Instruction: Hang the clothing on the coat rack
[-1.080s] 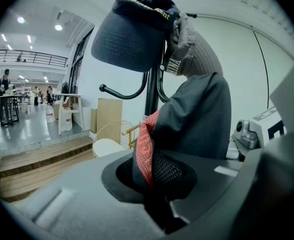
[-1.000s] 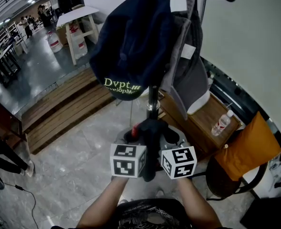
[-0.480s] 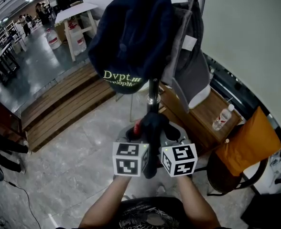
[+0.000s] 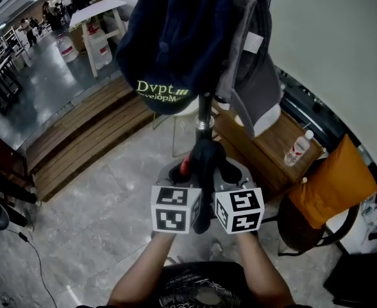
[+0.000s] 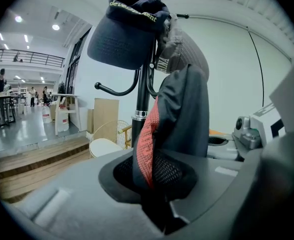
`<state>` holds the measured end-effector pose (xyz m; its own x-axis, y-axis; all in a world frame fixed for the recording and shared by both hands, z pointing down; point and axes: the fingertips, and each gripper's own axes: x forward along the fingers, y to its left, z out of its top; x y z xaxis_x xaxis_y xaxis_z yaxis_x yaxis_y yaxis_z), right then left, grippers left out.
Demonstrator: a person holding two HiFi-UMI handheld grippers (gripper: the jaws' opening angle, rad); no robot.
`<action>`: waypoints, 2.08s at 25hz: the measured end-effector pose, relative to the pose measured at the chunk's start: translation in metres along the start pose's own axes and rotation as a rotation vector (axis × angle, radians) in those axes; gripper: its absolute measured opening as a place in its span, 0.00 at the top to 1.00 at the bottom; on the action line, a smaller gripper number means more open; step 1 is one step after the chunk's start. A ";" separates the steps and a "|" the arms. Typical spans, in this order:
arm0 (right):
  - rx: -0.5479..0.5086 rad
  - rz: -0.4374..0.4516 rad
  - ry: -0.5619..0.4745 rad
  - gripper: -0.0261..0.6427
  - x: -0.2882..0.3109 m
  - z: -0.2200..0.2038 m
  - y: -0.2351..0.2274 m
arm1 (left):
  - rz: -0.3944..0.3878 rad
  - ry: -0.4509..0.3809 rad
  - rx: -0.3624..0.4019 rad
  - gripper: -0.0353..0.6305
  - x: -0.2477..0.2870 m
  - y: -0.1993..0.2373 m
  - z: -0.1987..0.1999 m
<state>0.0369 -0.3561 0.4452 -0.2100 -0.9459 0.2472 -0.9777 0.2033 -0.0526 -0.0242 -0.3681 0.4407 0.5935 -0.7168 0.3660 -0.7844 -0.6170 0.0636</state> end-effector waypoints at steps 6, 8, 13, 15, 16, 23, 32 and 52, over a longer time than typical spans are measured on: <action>0.002 -0.011 0.006 0.92 -0.005 -0.002 0.003 | -0.020 -0.006 0.005 0.90 -0.004 -0.005 -0.003; 0.004 -0.017 0.005 0.91 -0.008 -0.001 0.004 | -0.022 -0.005 0.005 0.89 -0.006 -0.006 -0.003; 0.010 -0.031 0.003 0.91 -0.014 -0.001 0.006 | -0.021 -0.012 0.006 0.86 -0.012 -0.007 -0.002; 0.012 -0.034 0.003 0.91 -0.017 -0.001 0.008 | -0.020 -0.019 0.008 0.84 -0.014 -0.007 -0.001; 0.011 -0.036 0.004 0.91 -0.019 -0.002 0.009 | -0.022 -0.022 0.008 0.83 -0.016 -0.008 -0.001; 0.005 -0.050 0.007 0.89 -0.030 -0.002 0.015 | -0.042 -0.035 0.007 0.79 -0.025 -0.012 0.000; -0.002 -0.071 0.004 0.89 -0.043 -0.002 0.022 | -0.062 -0.038 0.011 0.79 -0.038 -0.016 -0.004; 0.024 -0.111 -0.018 0.89 -0.073 0.001 0.054 | -0.148 -0.065 0.031 0.79 -0.077 -0.030 -0.012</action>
<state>-0.0003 -0.2761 0.4233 -0.1001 -0.9667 0.2354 -0.9946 0.0911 -0.0490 -0.0486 -0.2905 0.4218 0.7131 -0.6365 0.2940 -0.6825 -0.7261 0.0835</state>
